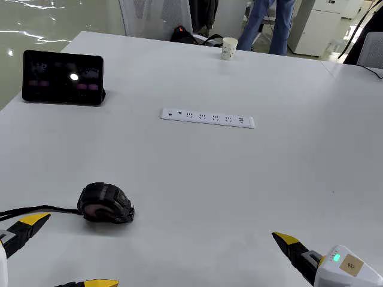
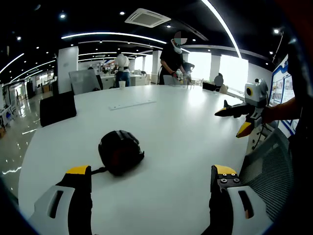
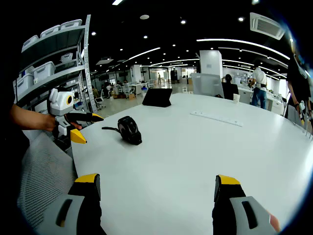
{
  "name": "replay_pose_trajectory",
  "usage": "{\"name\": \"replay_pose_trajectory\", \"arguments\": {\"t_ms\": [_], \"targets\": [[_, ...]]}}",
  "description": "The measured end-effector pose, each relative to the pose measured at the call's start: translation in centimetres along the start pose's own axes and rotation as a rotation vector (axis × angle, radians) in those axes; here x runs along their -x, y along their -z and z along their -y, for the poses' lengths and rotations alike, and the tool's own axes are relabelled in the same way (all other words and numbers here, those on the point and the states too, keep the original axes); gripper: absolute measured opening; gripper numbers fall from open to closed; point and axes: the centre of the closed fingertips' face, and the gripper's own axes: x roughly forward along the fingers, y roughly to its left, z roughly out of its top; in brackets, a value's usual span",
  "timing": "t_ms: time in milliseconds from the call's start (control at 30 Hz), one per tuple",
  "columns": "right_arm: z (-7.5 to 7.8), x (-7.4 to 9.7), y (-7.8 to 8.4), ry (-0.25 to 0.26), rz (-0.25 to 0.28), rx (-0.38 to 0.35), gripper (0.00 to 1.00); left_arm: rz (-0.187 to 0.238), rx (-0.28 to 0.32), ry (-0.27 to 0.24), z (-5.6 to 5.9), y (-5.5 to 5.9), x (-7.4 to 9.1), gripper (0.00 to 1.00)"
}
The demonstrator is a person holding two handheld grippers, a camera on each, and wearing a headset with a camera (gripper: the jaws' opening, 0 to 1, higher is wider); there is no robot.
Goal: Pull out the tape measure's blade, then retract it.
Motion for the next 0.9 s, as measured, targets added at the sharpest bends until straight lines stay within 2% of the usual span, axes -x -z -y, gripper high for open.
{"name": "replay_pose_trajectory", "arguments": {"t_ms": [400, 900], "targets": [[0.12, 0.02, 0.05, 0.005, -0.005, 0.015, 0.99, -0.004, -0.008, 0.004, 0.08, 0.03, -0.02, 0.99], [0.24, -0.28, 0.01, 0.0, -0.007, 0.024, 0.99, -0.008, -0.008, 0.009, -0.34, 0.18, -0.15, 0.99]]}}
